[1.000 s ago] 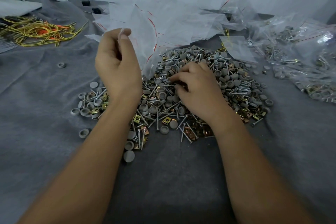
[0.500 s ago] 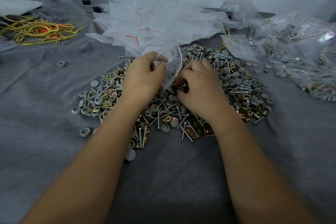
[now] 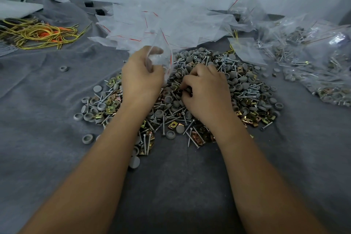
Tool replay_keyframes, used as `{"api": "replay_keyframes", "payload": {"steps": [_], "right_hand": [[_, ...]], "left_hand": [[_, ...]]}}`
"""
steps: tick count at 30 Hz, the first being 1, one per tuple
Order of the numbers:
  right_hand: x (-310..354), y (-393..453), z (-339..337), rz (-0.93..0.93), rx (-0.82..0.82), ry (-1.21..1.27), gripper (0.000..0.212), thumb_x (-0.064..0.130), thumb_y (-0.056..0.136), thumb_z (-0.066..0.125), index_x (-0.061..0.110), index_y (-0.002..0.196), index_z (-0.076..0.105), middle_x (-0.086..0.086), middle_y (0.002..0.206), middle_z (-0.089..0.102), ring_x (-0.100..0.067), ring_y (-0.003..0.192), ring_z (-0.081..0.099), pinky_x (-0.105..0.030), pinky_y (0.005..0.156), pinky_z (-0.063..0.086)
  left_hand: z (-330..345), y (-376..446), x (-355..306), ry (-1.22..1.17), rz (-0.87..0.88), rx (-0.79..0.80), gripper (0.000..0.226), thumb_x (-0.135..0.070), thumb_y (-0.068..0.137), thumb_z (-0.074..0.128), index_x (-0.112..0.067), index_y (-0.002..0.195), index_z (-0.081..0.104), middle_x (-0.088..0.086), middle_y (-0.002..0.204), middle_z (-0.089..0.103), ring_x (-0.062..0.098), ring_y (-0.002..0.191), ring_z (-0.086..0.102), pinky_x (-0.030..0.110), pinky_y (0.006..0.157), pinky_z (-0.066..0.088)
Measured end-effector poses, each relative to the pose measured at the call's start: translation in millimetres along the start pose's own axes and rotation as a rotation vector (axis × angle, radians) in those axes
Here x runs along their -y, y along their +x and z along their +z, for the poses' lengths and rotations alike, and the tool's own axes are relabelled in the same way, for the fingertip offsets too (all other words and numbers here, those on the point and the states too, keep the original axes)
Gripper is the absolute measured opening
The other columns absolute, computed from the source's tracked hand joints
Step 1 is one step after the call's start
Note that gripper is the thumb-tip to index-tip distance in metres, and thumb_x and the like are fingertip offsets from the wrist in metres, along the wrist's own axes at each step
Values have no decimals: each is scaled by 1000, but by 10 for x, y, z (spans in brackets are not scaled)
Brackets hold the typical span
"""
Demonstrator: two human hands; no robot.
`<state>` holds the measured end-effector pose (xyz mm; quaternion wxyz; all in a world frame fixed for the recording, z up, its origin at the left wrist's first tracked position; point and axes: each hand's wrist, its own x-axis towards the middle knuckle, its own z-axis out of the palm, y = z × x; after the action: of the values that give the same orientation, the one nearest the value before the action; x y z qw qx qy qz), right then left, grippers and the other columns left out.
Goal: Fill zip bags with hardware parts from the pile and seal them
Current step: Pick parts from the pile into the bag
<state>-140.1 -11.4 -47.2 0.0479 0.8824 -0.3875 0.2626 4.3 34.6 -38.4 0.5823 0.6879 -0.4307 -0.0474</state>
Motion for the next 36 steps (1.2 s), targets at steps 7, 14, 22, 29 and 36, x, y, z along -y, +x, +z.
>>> {"api": "replay_keyframes", "payload": {"steps": [7,14,22,29,36], "right_hand": [[-1,2,16,25,14,-25,17,19,78,66,16,95,65,-1,109,53,-24,108,45,-37,90,33],[-9,10,1,51,-4,-33,16,19,79,67,17,95,66,-1,107,54,-25,108,47,-39,90,36],[-9,8,26,7,-5,-89,15,24,84,64,16,96,70,-1,108,55,-25,108,46,-38,89,34],[-57,23,-77,171,-242,157,4,17,87,56,14,84,55,2,80,56,-18,74,51,-34,68,41],[26,16,-193,45,-439,597,4,9,83,58,10,85,61,0,82,58,-16,77,54,-28,68,46]], "left_hand": [[-9,-9,5,238,80,114,42,-10,85,54,-28,121,67,1,94,50,5,67,46,5,59,32],[-18,-77,-112,-215,-24,189,30,-28,79,51,-47,100,60,-13,58,58,7,47,45,22,48,38],[-28,-89,-132,-334,-23,164,20,-20,82,53,-31,98,47,9,97,66,19,67,55,44,59,47],[-17,-66,-89,-296,26,85,16,-12,95,51,-28,97,56,-18,70,54,16,57,49,27,52,40],[11,-85,-65,-17,218,117,31,-17,93,50,-26,119,66,-12,92,49,11,68,55,20,60,44]]}}
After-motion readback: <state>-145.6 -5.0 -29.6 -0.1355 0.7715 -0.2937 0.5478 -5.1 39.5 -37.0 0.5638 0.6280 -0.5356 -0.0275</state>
